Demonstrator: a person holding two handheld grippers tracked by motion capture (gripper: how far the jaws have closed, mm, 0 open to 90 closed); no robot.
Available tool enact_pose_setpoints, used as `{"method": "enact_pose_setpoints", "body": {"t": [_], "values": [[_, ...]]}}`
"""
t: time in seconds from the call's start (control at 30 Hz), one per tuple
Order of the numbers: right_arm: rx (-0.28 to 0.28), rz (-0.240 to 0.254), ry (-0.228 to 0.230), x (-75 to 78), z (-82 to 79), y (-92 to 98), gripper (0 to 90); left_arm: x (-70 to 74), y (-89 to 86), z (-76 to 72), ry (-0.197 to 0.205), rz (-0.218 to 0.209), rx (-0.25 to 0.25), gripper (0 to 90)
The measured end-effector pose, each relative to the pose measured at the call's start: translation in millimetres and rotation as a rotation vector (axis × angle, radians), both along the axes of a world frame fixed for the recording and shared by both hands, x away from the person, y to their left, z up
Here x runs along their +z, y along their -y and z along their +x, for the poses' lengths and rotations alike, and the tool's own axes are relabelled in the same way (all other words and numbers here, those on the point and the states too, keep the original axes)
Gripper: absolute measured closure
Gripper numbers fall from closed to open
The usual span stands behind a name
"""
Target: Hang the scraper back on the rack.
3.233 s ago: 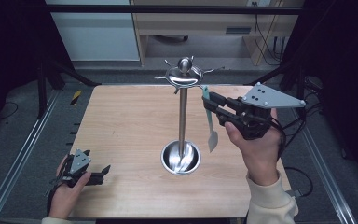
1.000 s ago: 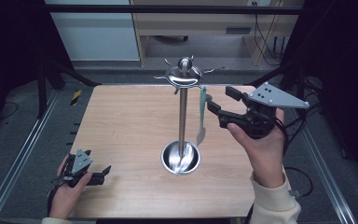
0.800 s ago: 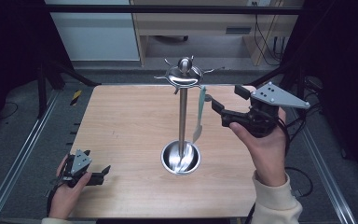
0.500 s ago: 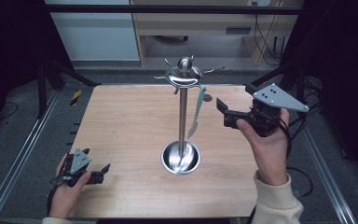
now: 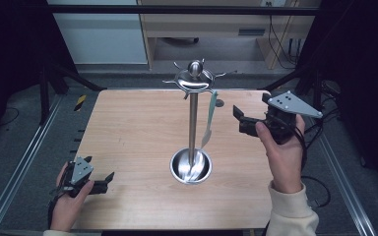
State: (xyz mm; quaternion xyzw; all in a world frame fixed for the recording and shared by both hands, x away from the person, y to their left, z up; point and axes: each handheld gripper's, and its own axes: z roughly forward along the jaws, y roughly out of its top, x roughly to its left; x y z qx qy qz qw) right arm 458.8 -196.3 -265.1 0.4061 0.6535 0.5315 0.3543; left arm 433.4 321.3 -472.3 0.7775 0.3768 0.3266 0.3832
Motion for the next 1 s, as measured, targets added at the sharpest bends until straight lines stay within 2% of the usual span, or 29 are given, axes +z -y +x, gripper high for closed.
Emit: {"method": "enact_pose_setpoints", "body": {"t": [0.37,0.43,1.0], "values": [[-0.043,-0.004,-0.070,-35.2,15.8,9.6,10.1,0.0,-0.6,-0.1,-0.001,-0.013,-0.005,2.8],[-0.077,-0.014,-0.072,-43.7,19.3,9.8,11.0,0.3,-0.8,-0.4,0.003,-0.017,-0.003,2.8],[-0.105,-0.071,-0.253,-128.5,44.6,1.3,12.2,-0.4,-1.1,0.5,0.000,-0.023,-0.001,2.9]]}}
